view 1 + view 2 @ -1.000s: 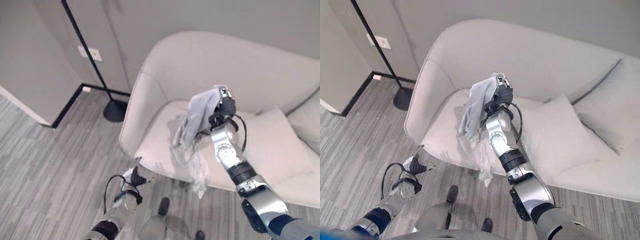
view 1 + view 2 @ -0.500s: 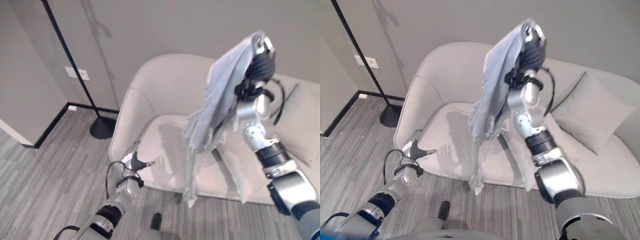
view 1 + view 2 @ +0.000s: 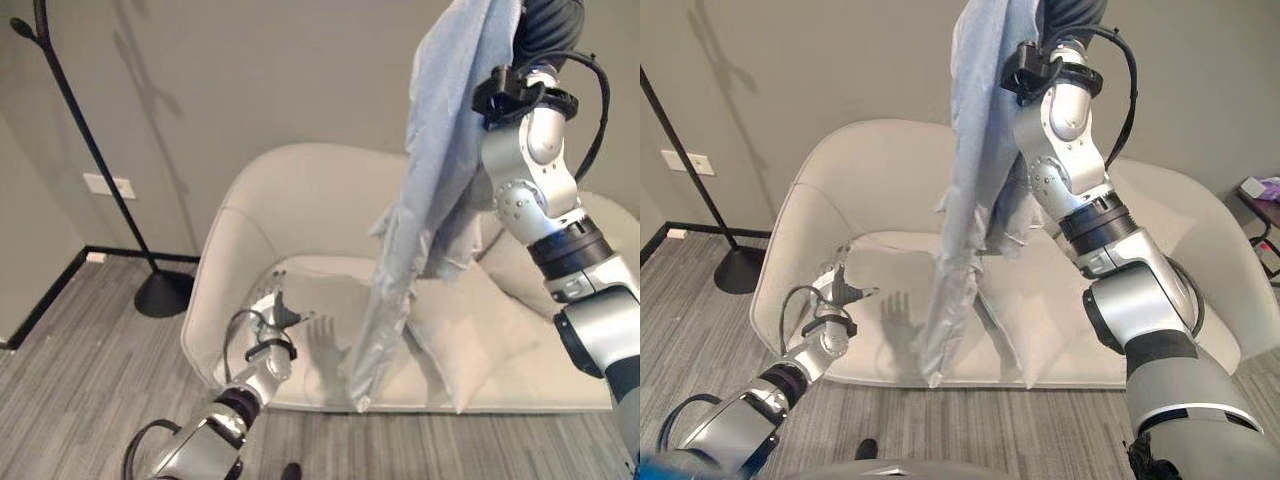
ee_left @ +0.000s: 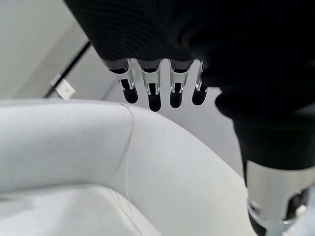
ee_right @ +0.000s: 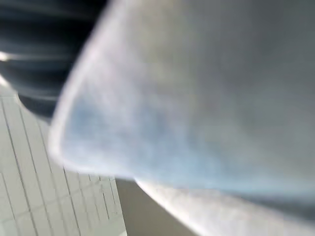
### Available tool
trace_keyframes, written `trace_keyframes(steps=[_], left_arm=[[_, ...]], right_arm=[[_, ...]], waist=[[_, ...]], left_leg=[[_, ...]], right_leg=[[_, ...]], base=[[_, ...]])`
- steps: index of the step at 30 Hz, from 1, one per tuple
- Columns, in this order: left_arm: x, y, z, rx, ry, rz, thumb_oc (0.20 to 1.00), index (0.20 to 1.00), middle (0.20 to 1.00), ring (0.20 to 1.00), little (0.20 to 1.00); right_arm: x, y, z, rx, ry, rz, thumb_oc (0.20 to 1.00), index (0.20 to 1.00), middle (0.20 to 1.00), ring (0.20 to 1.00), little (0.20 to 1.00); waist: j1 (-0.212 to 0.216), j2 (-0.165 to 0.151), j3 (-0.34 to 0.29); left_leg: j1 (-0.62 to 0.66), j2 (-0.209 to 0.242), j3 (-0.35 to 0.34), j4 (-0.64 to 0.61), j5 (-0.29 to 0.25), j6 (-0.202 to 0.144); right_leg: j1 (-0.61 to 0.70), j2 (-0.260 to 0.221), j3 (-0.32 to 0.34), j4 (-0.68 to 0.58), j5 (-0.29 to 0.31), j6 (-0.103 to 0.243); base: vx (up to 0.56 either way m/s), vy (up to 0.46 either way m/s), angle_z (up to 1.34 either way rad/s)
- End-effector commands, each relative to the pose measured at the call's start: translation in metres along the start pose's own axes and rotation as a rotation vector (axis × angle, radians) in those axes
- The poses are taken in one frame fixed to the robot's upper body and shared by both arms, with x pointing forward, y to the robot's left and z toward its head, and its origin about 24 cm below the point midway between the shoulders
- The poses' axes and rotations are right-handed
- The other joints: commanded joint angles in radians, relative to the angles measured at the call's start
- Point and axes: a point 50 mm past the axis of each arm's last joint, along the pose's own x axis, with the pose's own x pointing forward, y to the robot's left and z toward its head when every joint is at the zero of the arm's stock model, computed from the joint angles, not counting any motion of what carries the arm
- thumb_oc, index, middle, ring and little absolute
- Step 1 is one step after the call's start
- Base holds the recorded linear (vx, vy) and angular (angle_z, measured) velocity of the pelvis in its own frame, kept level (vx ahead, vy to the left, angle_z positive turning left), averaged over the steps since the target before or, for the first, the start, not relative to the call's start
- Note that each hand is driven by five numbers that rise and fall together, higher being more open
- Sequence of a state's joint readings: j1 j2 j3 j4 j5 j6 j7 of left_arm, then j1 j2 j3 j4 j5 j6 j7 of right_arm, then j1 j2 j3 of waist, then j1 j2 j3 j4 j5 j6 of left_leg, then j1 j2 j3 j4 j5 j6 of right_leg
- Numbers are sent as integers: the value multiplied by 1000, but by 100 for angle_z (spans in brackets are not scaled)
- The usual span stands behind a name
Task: Hang the clothes on the sofa on the clothes rack.
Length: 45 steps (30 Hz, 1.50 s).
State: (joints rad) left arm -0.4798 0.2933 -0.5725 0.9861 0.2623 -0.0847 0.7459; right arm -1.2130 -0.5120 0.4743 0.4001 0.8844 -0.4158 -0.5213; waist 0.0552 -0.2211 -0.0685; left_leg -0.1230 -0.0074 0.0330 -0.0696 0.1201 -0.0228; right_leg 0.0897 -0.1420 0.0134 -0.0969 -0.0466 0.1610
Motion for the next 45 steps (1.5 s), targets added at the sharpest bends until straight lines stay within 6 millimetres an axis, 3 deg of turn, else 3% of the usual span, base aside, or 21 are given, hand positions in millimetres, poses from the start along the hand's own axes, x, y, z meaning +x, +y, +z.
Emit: trace_keyframes(steps=[1,4,15,16,17,18,25,30,32,33,35,36,39,40,42,43,44,45], left_arm=[[16,5,19,-31,-39,49,1000,1000,1000,1000,1000],[18,-6,44,-51,-73,13,1000,1000,1000,1000,1000],[4,-40,96,-246,-57,-140,1000,1000,1000,1000,1000],[-4,-52,102,-317,-10,-215,749,749,749,749,749],[-4,-52,103,-318,-10,-215,558,558,558,558,558],[-9,-59,108,-393,41,-264,200,200,200,200,200],[-5,-55,115,-478,115,-213,200,200,200,200,200],[6,-40,116,-570,135,-108,200,200,200,200,200],[13,-24,127,-666,71,-36,200,200,200,200,200],[12,-24,127,-664,71,-37,200,200,200,200,200],[14,-5,138,-754,-21,27,200,200,200,200,200],[13,-6,137,-752,-21,26,200,200,200,200,200],[16,23,144,-855,-117,111,200,200,200,200,200],[16,46,143,-889,-191,184,200,200,200,200,200],[16,56,140,-886,-217,222,200,200,200,200,200],[17,83,134,-885,-284,319,200,200,200,200,200],[16,83,134,-883,-283,319,200,200,200,200,200],[16,101,128,-848,-330,392,200,200,200,200,200]], right_arm=[[25,19,40,50,-151,27,200,200,200,200,200],[20,37,41,98,-161,80,200,200,200,200,200],[2,76,39,171,-151,204,200,200,200,200,200],[0,79,36,182,-136,204,200,200,200,200,200],[0,79,36,182,-136,204,200,200,200,200,200],[-3,83,33,198,-115,203,200,200,200,200,200],[-7,81,28,199,-94,177,200,200,200,200,200],[-15,63,30,152,-117,162,200,200,200,200,200],[-17,44,32,82,-136,131,200,200,200,200,200],[-17,44,32,82,-135,130,200,200,200,200,200],[-21,26,35,25,-160,93,200,200,200,200,200],[-22,25,35,25,-160,92,200,200,200,200,200],[-23,11,39,-50,-187,66,200,200,200,200,200],[-23,5,42,-105,-206,68,200,200,200,200,200],[-23,3,44,-138,-215,76,200,200,200,200,200],[-26,2,47,-189,-232,111,200,200,200,200,200],[-26,2,47,-189,-231,110,200,200,200,200,200],[-30,2,49,-224,-247,145,200,200,200,200,200]], waist=[[7,-5,-80],[-20,-1,-90],[-61,10,-90],[-68,12,-91],[-67,12,-91],[-72,14,-91],[-83,24,-90],[-76,41,-85],[-61,54,-76],[-61,54,-77],[-44,66,-72],[-44,65,-72],[-26,73,-69],[-14,75,-68],[-10,77,-66],[-1,80,-62],[-2,80,-62],[3,82,-59]], left_leg=[[-67,76,-47,-18,11,-74],[-69,81,-39,-18,13,-74],[-65,90,-21,-18,14,-69],[-62,90,-20,-18,13,-67],[-62,90,-20,-18,13,-67],[-62,89,-19,-18,13,-66],[-61,87,-18,-18,14,-63],[-54,86,-17,-18,15,-62],[-57,81,-25,-18,18,-61],[-57,81,-25,-18,18,-61],[-58,77,-33,-18,22,-61],[-58,77,-34,-18,22,-61],[-57,73,-41,-18,24,-61],[-56,72,-45,-18,25,-61],[-55,72,-47,-18,26,-62],[-52,72,-51,-18,28,-62],[-51,72,-51,-18,27,-63],[-49,75,-54,-18,28,-63]], right_leg=[[-4,4,-27,13,76,-22],[-14,8,-11,13,77,-25],[-27,12,22,15,83,-32],[-26,12,25,16,83,-33],[-26,12,25,16,83,-33],[-25,13,29,16,82,-34],[-27,14,36,19,80,-37],[-23,15,36,26,72,-37],[-18,15,27,31,64,-36],[-18,15,27,31,64,-36],[-9,15,16,35,56,-37],[-8,15,15,35,56,-37],[1,16,2,40,47,-38],[5,17,-5,45,41,-39],[6,18,-8,48,38,-40],[6,20,-10,57,32,-42],[6,20,-10,58,32,-42],[5,21,-12,67,26,-43]], base=[[-21,-2,-11],[-30,3,-13],[-21,-5,-9],[-11,-3,-3],[0,0,0],[0,0,0],[-9,-5,-5],[1,-5,-4],[-2,-4,2],[0,0,0],[3,-12,6],[7,-16,11],[9,-23,19],[-1,-23,4],[-14,-22,7],[-19,-22,14],[-33,-39,12],[-29,-29,14]])
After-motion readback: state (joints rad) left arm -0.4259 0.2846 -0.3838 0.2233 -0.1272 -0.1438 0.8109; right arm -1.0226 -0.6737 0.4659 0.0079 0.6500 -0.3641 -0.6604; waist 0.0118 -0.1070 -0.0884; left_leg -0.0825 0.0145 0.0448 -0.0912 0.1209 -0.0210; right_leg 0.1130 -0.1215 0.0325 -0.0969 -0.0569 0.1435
